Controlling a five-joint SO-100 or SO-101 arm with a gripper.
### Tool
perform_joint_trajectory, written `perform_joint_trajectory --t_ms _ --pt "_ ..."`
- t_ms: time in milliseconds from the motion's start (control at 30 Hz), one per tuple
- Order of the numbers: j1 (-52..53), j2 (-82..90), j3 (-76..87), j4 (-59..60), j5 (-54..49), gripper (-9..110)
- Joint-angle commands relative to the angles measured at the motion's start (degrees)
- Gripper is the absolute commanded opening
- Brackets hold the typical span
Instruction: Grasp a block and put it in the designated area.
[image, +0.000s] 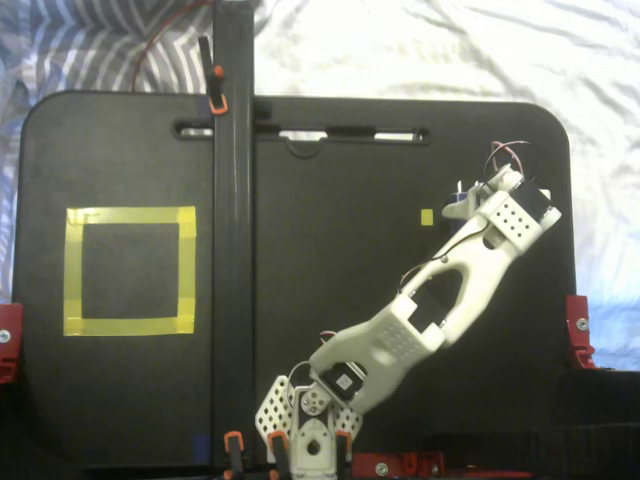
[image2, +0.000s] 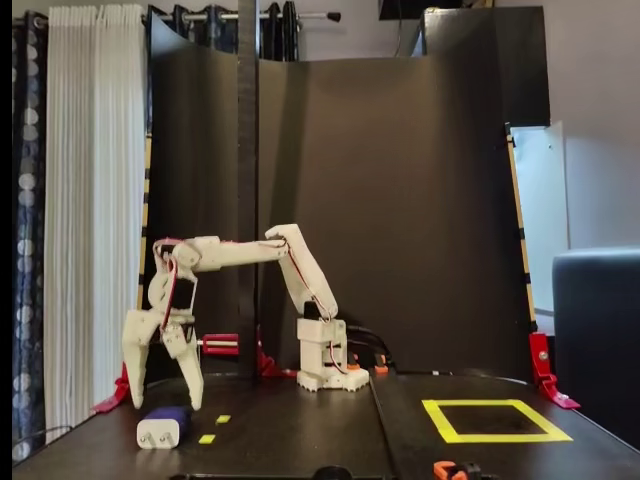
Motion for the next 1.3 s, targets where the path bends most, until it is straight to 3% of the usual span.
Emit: perform_joint_trajectory --t_ms 0,933,1067,1267 --pt "0.18 -0.18 -1.93 -1.05 -0.35 33" --pt "0.18 -6.33 -1.76 -4.48 -0.88 32" --pt "0.0 -6.59 -1.76 -4.31 -1.05 24" --pt "-0.35 -6.94 -1.67 -4.13 -1.05 23"
